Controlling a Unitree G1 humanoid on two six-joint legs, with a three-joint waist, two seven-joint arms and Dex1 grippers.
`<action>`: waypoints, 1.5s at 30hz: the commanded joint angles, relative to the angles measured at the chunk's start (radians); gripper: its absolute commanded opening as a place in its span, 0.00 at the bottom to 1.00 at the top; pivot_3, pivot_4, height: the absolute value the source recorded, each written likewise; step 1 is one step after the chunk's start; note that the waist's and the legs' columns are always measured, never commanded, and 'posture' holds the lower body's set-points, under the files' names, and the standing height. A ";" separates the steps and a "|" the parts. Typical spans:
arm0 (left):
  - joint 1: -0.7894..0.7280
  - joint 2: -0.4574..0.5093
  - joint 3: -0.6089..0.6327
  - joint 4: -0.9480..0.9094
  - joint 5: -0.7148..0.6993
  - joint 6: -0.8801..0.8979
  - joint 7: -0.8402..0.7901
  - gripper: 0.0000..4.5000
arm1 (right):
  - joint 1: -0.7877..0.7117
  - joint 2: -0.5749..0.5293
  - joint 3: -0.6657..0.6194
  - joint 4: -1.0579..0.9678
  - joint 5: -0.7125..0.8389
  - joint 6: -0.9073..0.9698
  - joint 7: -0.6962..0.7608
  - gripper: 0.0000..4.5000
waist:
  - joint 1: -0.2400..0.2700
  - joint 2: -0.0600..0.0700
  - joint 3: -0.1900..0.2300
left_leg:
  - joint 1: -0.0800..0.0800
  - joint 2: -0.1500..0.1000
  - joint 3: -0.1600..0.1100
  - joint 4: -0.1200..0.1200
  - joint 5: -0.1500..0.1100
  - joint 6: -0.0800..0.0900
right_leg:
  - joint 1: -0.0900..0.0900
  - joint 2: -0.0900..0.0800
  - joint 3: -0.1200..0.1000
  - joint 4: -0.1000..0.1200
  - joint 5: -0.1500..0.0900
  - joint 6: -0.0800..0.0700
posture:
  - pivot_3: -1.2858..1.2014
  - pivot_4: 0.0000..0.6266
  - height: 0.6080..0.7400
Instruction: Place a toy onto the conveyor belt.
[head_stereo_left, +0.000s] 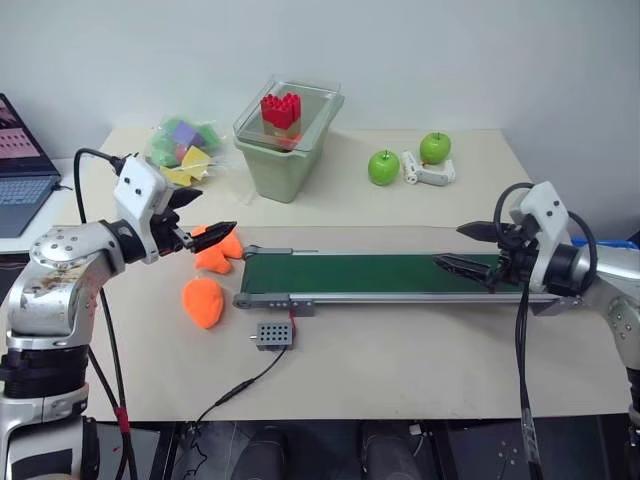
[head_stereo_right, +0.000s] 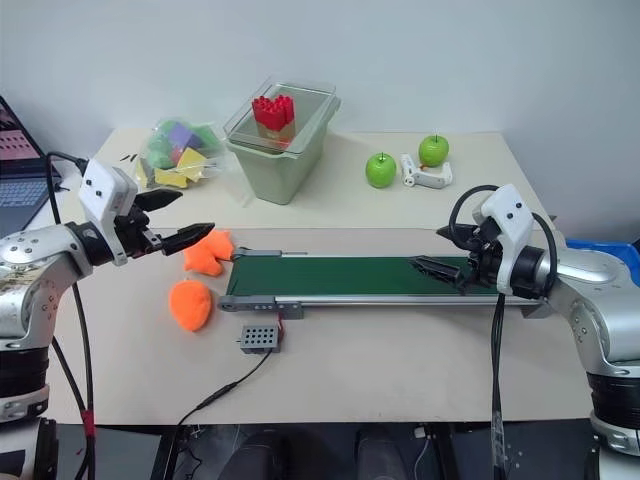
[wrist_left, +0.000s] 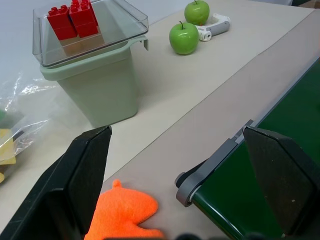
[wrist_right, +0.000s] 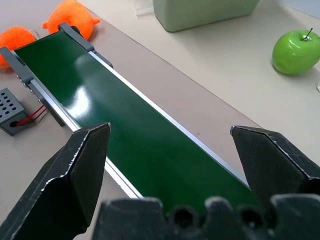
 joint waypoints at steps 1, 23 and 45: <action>-0.019 0.010 0.016 -0.005 -0.011 -0.022 -0.004 1.00 | -0.024 -0.029 -0.038 -0.010 -0.015 -0.029 0.004 1.00 | 0.001 0.000 0.000 | 0.000 0.000 0.000 0.000 0.000 0.000 | 0.000 0.000 0.000 0.000 0.000 0.000 | 0.52 0.24 1.00; 0.268 -0.005 0.523 0.218 -0.399 0.506 0.107 1.00 | -0.118 -0.005 0.040 0.091 -0.089 -0.077 0.063 1.00 | -0.021 0.000 0.000 | 0.002 0.000 0.000 -0.003 0.000 0.000 | 0.000 0.000 0.000 0.000 0.000 0.000 | 0.52 0.24 1.00; 0.195 -0.125 0.622 0.796 -0.516 0.660 0.207 1.00 | -0.051 -0.066 -0.039 0.025 -0.096 -0.035 0.051 1.00 | -0.018 0.000 0.000 | 0.008 -0.001 0.001 -0.006 0.002 -0.004 | 0.001 -0.002 0.001 -0.001 0.000 0.000 | 0.52 0.24 1.00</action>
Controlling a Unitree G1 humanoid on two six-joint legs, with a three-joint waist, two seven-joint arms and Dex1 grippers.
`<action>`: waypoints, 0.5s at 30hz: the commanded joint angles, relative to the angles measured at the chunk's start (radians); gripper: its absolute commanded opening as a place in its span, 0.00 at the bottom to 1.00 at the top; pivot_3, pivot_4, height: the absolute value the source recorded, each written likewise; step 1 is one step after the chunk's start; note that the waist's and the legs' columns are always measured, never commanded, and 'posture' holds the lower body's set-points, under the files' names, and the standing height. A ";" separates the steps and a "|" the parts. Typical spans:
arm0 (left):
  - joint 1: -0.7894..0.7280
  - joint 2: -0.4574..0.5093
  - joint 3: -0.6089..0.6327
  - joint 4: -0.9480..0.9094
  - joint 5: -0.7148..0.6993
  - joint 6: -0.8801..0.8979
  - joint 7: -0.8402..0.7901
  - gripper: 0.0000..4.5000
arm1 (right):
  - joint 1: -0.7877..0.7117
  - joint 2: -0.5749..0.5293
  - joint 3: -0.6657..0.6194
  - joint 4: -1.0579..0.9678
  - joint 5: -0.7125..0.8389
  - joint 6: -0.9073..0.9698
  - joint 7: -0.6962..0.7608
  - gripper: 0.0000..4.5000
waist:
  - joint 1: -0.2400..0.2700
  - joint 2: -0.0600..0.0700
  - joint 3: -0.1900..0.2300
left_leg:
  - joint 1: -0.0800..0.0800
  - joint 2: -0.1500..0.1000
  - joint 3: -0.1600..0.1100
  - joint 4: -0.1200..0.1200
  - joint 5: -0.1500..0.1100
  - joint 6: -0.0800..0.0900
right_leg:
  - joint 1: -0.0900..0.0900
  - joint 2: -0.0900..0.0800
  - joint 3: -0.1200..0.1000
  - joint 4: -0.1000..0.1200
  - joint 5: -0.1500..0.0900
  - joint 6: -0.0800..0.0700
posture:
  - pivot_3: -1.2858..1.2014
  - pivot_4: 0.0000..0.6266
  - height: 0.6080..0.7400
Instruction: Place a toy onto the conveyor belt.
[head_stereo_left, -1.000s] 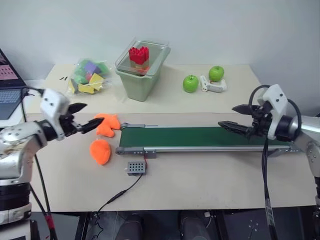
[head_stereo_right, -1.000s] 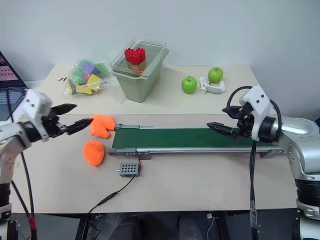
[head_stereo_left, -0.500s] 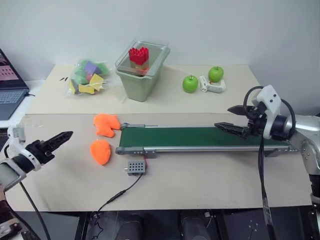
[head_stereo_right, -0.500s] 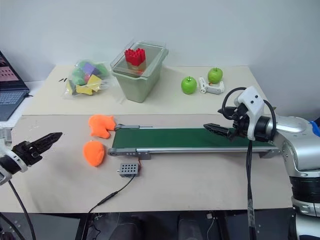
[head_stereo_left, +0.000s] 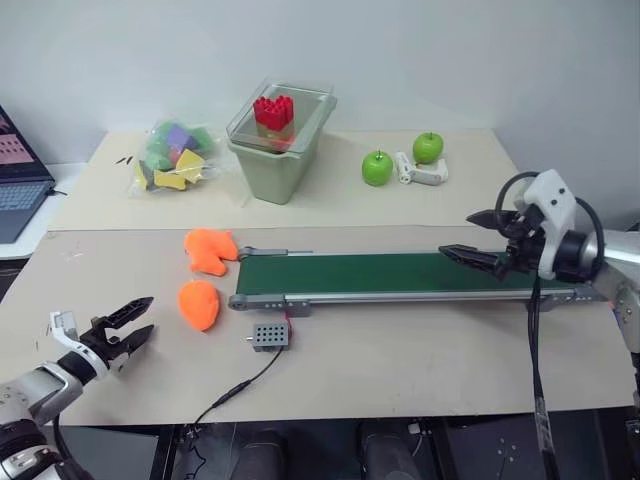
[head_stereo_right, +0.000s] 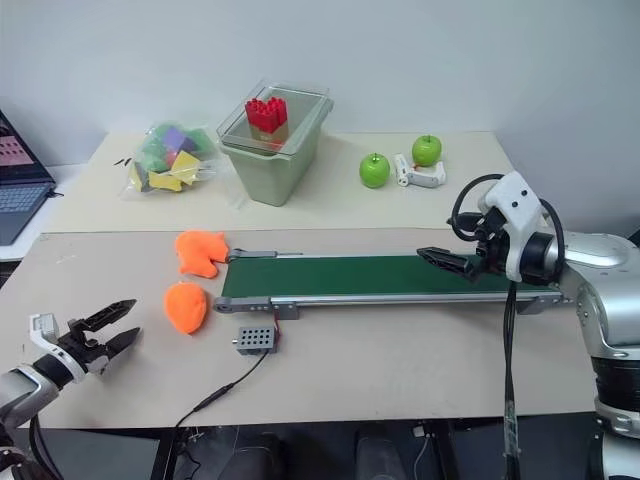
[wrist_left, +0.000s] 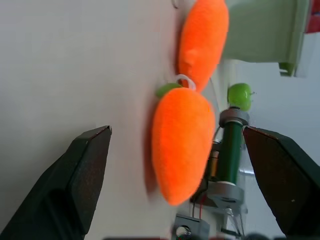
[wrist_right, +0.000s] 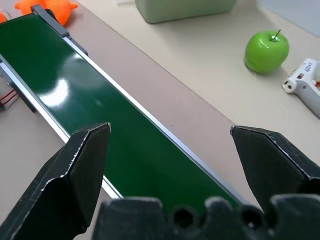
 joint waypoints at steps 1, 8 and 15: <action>-0.045 -0.005 -0.028 0.069 0.005 -0.025 -0.028 1.00 | 0.008 -0.028 -0.057 -0.053 0.013 0.015 -0.011 1.00 | 0.003 0.000 0.000 | 0.000 0.000 0.000 0.000 0.000 0.000 | 0.000 0.000 0.000 0.000 0.000 0.000 | 0.52 0.24 1.00; -0.133 -0.022 -0.091 0.176 0.031 -0.079 -0.061 1.00 | 0.045 -0.058 -0.103 -0.097 0.025 0.049 -0.023 1.00 | 0.025 0.001 -0.001 | 0.001 -0.002 0.000 0.000 0.000 -0.001 | 0.001 -0.002 -0.001 0.001 0.000 0.000 | 0.52 0.24 1.00; -0.232 -0.047 -0.227 0.231 0.098 -0.130 -0.165 1.00 | 0.056 -0.072 -0.120 -0.119 0.034 0.071 -0.030 1.00 | 0.029 0.001 -0.001 | 0.001 -0.003 -0.001 0.000 0.001 -0.001 | 0.002 -0.003 -0.001 0.001 0.000 0.000 | 0.52 0.24 1.00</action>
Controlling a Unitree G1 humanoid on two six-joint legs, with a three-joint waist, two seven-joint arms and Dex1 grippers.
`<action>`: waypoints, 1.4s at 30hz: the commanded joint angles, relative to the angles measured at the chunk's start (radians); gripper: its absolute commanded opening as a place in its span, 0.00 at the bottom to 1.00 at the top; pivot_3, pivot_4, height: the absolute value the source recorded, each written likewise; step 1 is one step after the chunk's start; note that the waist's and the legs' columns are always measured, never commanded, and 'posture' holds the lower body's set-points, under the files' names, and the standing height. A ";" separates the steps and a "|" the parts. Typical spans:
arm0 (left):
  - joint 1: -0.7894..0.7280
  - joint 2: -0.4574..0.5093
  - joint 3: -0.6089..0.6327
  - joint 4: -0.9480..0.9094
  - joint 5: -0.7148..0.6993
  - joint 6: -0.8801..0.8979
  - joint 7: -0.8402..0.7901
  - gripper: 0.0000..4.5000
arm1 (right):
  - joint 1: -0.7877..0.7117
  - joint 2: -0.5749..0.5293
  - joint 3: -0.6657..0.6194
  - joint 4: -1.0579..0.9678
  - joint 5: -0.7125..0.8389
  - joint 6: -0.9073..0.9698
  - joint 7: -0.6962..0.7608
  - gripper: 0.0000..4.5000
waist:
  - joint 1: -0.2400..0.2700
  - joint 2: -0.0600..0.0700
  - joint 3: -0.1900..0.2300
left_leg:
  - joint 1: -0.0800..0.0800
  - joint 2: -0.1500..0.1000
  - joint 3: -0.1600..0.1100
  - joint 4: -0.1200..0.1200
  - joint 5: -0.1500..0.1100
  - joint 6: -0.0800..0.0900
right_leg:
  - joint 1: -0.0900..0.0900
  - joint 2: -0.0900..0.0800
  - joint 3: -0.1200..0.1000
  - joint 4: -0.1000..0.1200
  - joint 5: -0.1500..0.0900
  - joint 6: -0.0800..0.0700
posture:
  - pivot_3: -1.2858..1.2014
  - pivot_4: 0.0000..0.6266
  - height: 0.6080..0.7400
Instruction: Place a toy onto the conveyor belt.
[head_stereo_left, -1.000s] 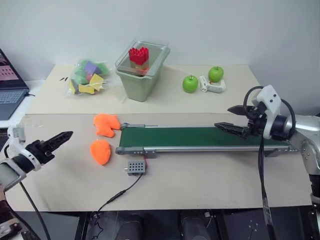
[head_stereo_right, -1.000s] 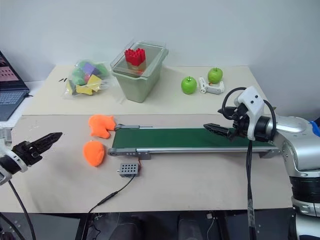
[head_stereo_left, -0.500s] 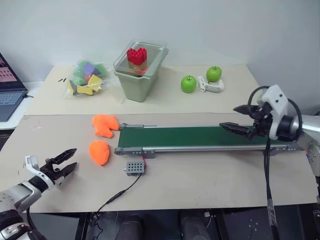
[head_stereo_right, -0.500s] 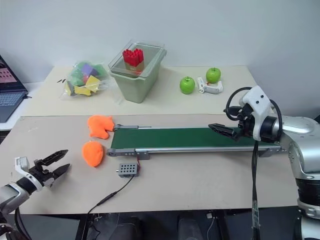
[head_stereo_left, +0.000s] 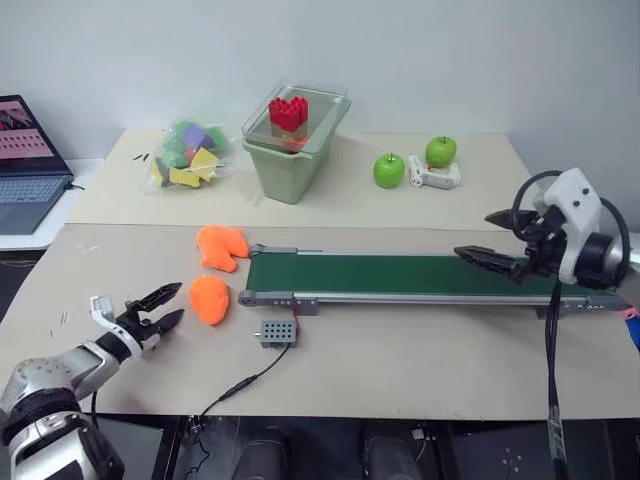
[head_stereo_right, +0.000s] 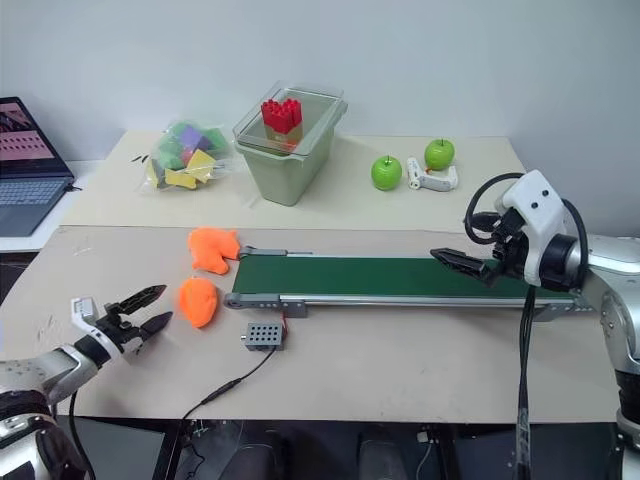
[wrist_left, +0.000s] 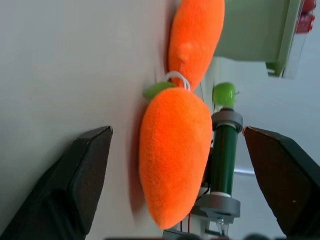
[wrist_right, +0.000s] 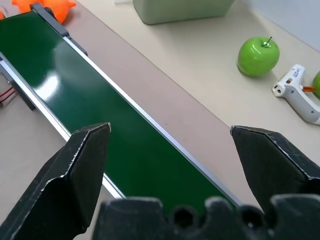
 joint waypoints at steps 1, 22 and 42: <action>-0.053 -0.012 -0.061 0.046 0.041 -0.029 -0.051 1.00 | -0.004 -0.026 -0.047 -0.031 0.011 0.009 -0.006 1.00 | -0.003 0.000 0.000 | 0.000 0.000 0.000 0.000 0.000 0.000 | 0.000 0.000 0.000 0.000 0.000 0.000 | 0.52 0.24 1.00; -0.122 0.073 -0.104 0.202 0.140 -0.136 -0.242 0.15 | 0.011 -0.034 -0.048 -0.048 0.001 0.009 -0.024 1.00 | -0.020 0.001 -0.001 | 0.000 0.001 0.000 0.000 0.000 0.000 | -0.001 0.002 0.000 0.000 0.000 0.000 | 0.52 0.24 1.00; 0.032 0.023 -0.440 -0.920 0.285 -0.500 -0.156 0.15 | -0.026 0.066 0.035 -0.010 -0.020 -0.046 -0.045 1.00 | -0.002 -0.001 0.000 | -0.003 0.000 0.000 0.000 0.000 0.000 | -0.001 -0.001 0.000 -0.003 0.000 0.000 | 0.52 0.24 1.00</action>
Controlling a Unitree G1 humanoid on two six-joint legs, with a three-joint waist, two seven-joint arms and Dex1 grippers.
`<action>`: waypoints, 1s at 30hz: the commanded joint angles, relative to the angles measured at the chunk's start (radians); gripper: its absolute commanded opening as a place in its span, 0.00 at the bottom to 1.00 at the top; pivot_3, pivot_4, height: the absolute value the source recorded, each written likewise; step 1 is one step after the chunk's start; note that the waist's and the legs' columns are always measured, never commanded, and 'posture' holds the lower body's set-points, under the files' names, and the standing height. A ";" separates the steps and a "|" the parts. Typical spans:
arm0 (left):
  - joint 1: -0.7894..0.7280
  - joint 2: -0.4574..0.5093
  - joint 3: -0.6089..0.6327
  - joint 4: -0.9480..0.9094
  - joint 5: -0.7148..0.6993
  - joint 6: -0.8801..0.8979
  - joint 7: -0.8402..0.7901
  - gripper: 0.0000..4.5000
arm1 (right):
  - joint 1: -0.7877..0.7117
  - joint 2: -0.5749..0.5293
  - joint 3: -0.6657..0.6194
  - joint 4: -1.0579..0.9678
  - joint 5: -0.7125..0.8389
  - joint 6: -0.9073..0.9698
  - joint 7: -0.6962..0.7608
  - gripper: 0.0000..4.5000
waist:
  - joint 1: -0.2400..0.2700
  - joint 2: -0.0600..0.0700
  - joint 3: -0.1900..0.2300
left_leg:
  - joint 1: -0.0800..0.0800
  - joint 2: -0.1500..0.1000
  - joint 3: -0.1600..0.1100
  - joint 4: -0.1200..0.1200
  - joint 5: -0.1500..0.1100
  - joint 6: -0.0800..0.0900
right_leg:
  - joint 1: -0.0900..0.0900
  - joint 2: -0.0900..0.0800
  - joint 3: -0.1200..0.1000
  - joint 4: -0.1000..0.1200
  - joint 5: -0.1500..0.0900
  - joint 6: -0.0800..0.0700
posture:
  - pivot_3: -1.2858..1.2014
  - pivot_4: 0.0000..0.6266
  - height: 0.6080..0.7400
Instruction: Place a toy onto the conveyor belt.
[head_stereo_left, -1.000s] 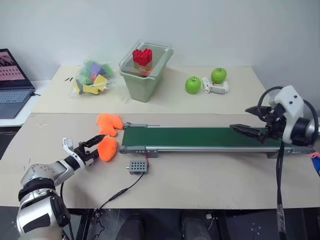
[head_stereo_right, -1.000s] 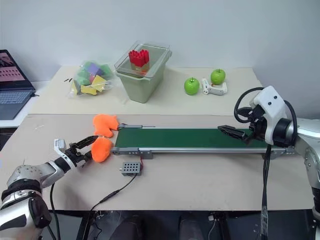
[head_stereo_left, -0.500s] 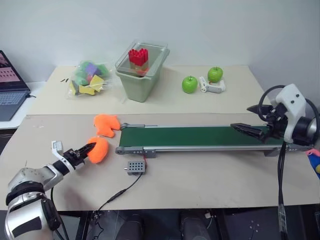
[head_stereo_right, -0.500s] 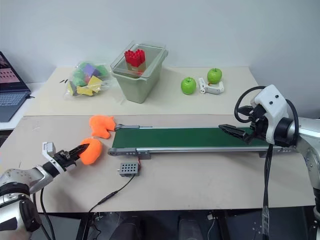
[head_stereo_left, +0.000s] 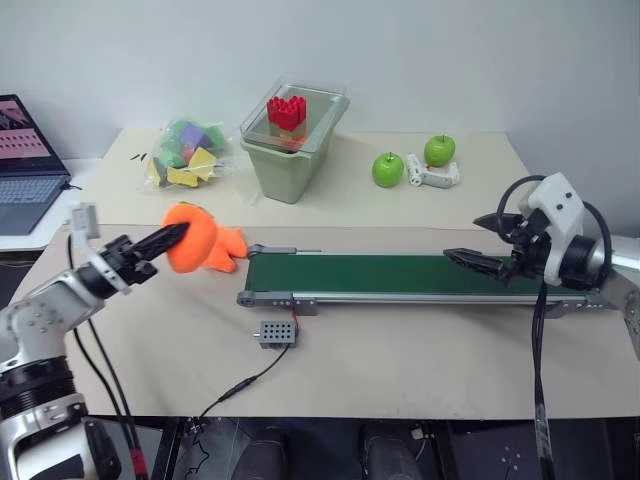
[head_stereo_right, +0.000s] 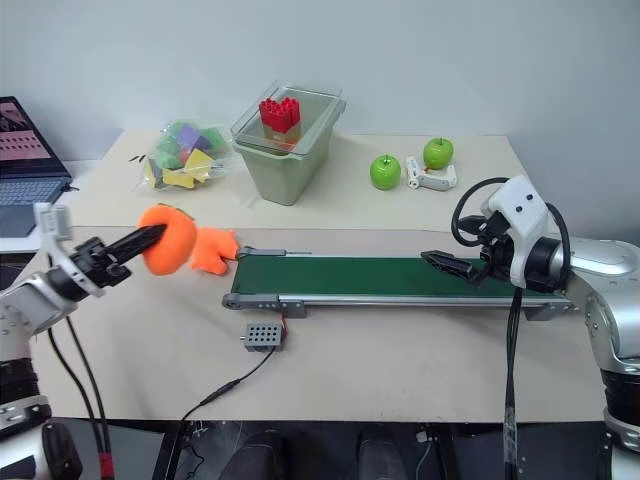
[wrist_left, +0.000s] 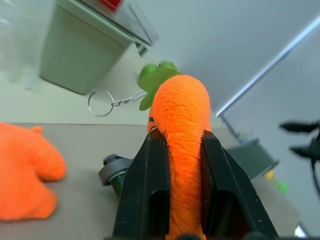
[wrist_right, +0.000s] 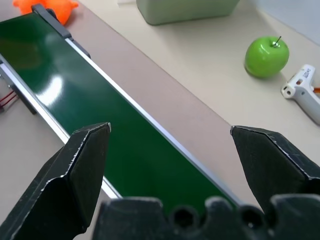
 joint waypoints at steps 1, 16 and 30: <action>0.041 0.039 -0.222 -0.136 0.235 -0.285 -0.035 0.15 | 0.006 0.013 -0.014 -0.012 -0.008 -0.035 -0.014 1.00 | -0.002 0.000 0.000 | 0.000 0.000 0.000 0.000 0.000 0.000 | 0.000 0.000 0.000 0.000 0.000 0.000 | 0.52 0.24 1.00; -0.182 0.272 -0.589 0.211 1.416 -1.633 0.583 0.15 | 0.056 0.043 -0.051 -0.054 -0.007 -0.032 -0.047 1.00 | 0.006 0.000 0.000 | -0.003 0.001 0.001 -0.001 0.000 0.001 | -0.001 0.002 0.000 -0.004 0.000 0.000 | 0.52 0.24 1.00; -0.178 0.224 -0.630 0.264 1.549 -1.671 0.815 0.15 | 0.062 0.038 -0.070 -0.067 0.000 -0.022 -0.062 1.00 | -0.003 0.000 0.000 | -0.006 0.001 0.001 0.000 -0.001 0.002 | -0.002 0.002 -0.001 -0.002 0.001 0.002 | 0.52 0.24 1.00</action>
